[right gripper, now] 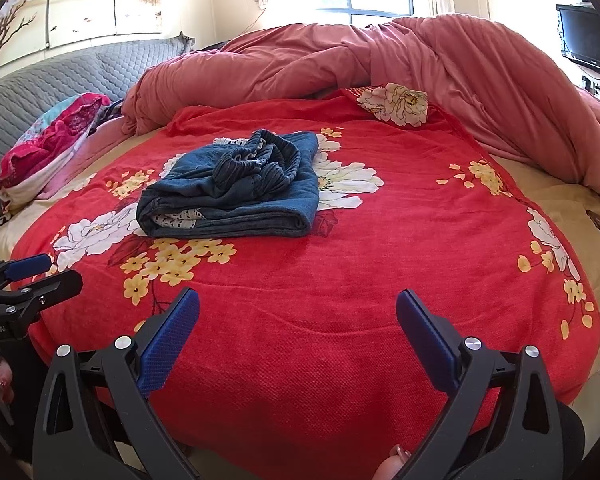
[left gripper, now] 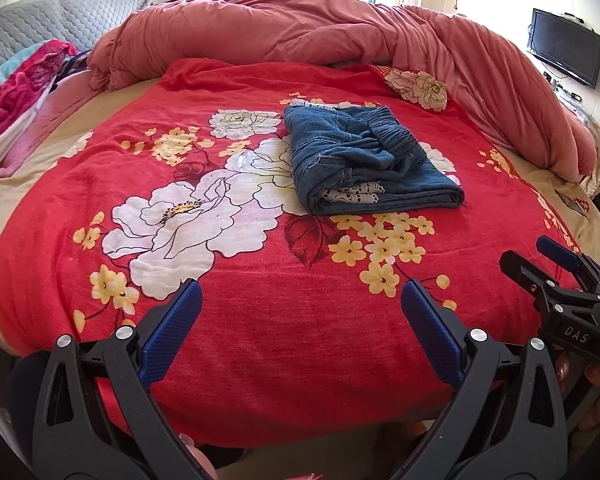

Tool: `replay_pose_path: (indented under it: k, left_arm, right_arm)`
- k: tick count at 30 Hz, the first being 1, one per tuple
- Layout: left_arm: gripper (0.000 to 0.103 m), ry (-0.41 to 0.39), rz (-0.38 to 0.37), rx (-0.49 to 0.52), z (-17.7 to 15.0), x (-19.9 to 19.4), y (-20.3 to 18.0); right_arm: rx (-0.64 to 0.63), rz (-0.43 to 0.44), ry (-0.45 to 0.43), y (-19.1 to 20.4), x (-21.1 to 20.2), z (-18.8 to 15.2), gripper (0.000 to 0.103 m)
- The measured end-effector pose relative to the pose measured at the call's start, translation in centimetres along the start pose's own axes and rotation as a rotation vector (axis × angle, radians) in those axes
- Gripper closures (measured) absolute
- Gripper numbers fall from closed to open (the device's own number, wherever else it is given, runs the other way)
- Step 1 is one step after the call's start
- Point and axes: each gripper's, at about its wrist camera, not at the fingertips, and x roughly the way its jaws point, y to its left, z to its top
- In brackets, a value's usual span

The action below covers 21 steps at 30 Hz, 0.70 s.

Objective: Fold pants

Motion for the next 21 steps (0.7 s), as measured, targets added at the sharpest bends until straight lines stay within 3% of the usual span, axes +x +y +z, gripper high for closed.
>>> replay_pose_path:
  k: [21]
  left_arm:
    - [0.009,0.011,-0.011,-0.003,-0.03,0.42,0.3]
  right_arm:
    - [0.016,-0.024,0.015,-0.21,0.32,-0.06,0.005]
